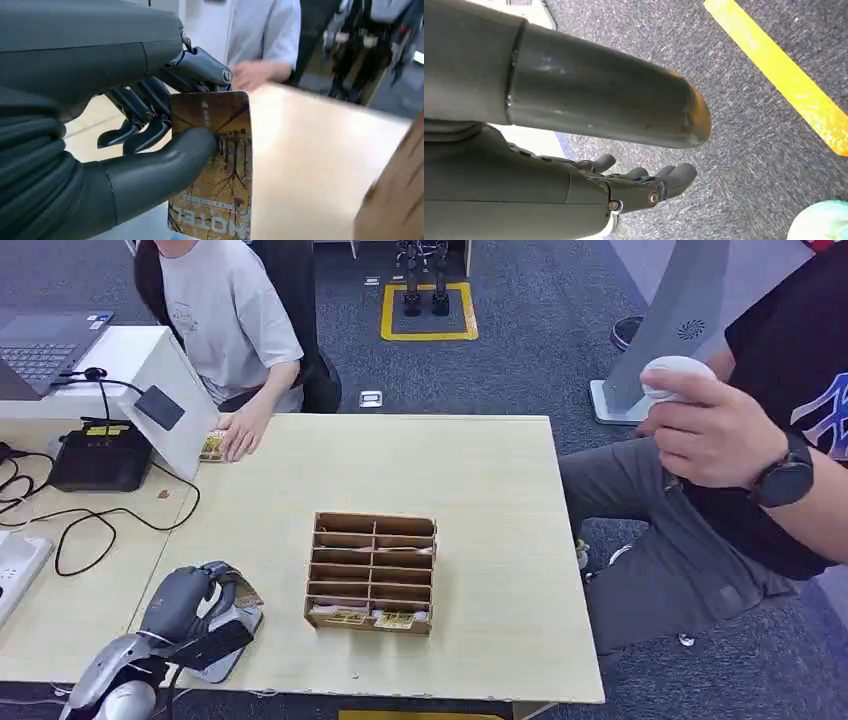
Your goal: Pass the card to the sensor for recognition and then transmit it.
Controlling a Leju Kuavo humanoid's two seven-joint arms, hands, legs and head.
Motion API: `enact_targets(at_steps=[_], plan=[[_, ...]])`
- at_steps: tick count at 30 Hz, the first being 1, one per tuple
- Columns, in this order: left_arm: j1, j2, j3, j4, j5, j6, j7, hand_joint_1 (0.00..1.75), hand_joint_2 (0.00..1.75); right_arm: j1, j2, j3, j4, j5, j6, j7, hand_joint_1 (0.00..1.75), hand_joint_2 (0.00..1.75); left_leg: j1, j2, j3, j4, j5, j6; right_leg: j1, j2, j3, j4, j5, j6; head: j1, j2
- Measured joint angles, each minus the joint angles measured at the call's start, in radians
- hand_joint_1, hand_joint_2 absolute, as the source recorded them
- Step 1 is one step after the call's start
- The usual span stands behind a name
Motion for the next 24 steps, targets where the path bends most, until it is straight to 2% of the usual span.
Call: enact_targets(at_steps=[1, 6, 10, 13, 17, 24], plan=[[-0.026, -0.009, 0.020, -0.012, 0.011, 0.020, -0.007, 1.75, 1.75, -0.001, 0.000, 0.000, 0.000, 0.005, 0.000, -0.001, 0.00, 0.00, 0.000, 0.000, 0.000, 0.000, 0.000, 0.000, 0.000, -0.001, 0.000, 0.000, 0.000, 0.000, 0.000, 0.000], [-0.128, -0.028, 0.090, -0.042, 0.028, 0.029, -0.014, 1.75, 1.75, -0.001, 0.000, 0.000, 0.000, 0.011, 0.000, -0.002, 0.00, 0.00, 0.000, 0.000, 0.000, 0.000, 0.001, -0.001, 0.000, 0.001, 0.000, 0.000, 0.000, 0.000, 0.000, 0.000], [-0.227, -0.035, 0.139, -0.039, -0.030, 0.114, -0.013, 1.75, 1.75, -0.003, 0.000, 0.000, 0.000, 0.031, 0.008, -0.002, 0.00, 0.00, 0.001, -0.001, -0.001, 0.000, 0.001, -0.001, 0.000, -0.001, -0.001, 0.000, 0.000, 0.000, 0.000, 0.000], [-0.323, -0.021, 0.162, 0.003, -0.142, 0.187, 0.005, 1.75, 1.75, -0.012, 0.005, 0.000, -0.001, 0.047, 0.021, -0.002, 0.00, 0.00, 0.001, -0.001, -0.001, 0.000, 0.002, -0.002, 0.000, -0.001, 0.000, 0.001, 0.001, -0.001, 0.000, 0.000], [-0.403, -0.007, 0.165, 0.122, -0.307, 0.267, 0.045, 1.75, 1.75, -0.018, 0.011, 0.000, -0.005, 0.060, 0.026, 0.000, 0.00, 0.00, 0.001, 0.000, -0.001, 0.000, 0.002, -0.002, 0.000, 0.000, -0.001, 0.001, 0.001, -0.001, 0.000, 0.000], [-0.439, -0.003, 0.164, 0.225, -0.354, 0.309, 0.066, 1.75, 1.75, -0.022, 0.017, 0.000, -0.009, 0.065, 0.026, -0.011, 0.00, 0.00, 0.001, 0.000, -0.001, 0.000, 0.002, -0.002, 0.000, 0.001, -0.001, 0.001, 0.001, -0.001, 0.000, 0.000]])
